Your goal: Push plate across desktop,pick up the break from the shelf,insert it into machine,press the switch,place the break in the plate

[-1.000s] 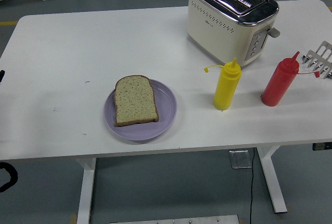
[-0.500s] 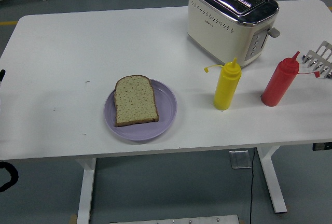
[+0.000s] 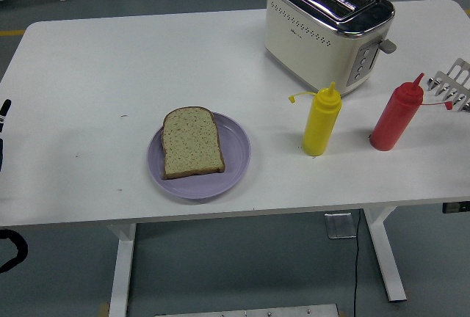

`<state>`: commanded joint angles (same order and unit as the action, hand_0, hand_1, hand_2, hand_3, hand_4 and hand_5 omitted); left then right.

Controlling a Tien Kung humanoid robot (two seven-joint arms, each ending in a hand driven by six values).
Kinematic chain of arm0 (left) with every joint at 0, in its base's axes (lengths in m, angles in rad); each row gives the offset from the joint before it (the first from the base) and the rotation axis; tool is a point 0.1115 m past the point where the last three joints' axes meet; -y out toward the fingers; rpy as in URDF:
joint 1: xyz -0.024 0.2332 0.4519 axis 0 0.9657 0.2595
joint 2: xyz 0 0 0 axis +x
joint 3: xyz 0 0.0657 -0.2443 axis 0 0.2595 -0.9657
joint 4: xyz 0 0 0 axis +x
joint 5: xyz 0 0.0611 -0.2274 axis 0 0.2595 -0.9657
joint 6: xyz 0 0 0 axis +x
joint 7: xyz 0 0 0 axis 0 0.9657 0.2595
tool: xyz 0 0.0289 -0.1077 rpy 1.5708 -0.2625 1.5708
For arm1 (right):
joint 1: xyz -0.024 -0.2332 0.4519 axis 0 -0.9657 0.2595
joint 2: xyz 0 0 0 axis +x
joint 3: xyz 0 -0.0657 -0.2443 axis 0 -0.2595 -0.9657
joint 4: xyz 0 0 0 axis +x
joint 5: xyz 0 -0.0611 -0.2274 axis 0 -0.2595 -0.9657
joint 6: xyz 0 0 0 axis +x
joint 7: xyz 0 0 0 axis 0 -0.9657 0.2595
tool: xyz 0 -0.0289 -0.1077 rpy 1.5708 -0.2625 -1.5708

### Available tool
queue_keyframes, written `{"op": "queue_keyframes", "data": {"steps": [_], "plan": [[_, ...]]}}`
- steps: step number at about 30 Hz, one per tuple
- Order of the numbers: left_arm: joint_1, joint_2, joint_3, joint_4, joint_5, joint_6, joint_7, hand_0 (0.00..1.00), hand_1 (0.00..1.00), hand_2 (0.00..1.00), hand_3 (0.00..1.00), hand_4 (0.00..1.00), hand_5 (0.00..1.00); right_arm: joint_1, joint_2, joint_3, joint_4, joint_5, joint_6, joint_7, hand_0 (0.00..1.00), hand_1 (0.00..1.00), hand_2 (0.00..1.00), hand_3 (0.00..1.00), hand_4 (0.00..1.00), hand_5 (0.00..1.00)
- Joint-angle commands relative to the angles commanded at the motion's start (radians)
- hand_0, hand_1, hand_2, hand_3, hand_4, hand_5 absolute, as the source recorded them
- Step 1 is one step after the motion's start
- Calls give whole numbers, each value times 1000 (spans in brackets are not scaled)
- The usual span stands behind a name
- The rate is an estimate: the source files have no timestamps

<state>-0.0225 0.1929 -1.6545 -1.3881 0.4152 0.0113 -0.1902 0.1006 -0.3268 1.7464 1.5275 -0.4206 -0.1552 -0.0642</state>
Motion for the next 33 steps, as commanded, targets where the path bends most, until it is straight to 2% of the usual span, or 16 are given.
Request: {"op": "queue_keyframes", "data": {"steps": [11, 33], "plan": [[4, 0, 5, 0, 0, 1, 0, 814, 861, 922, 848, 647, 998, -44, 45, 27, -14, -20, 14, 19, 824, 789, 795, 777, 453, 544], [-1, 0, 3, -1, 0, 2, 0, 815, 861, 922, 848, 647, 998, -37, 48, 46, -23, -14, 22, 25, 823, 789, 794, 777, 462, 542]]}}
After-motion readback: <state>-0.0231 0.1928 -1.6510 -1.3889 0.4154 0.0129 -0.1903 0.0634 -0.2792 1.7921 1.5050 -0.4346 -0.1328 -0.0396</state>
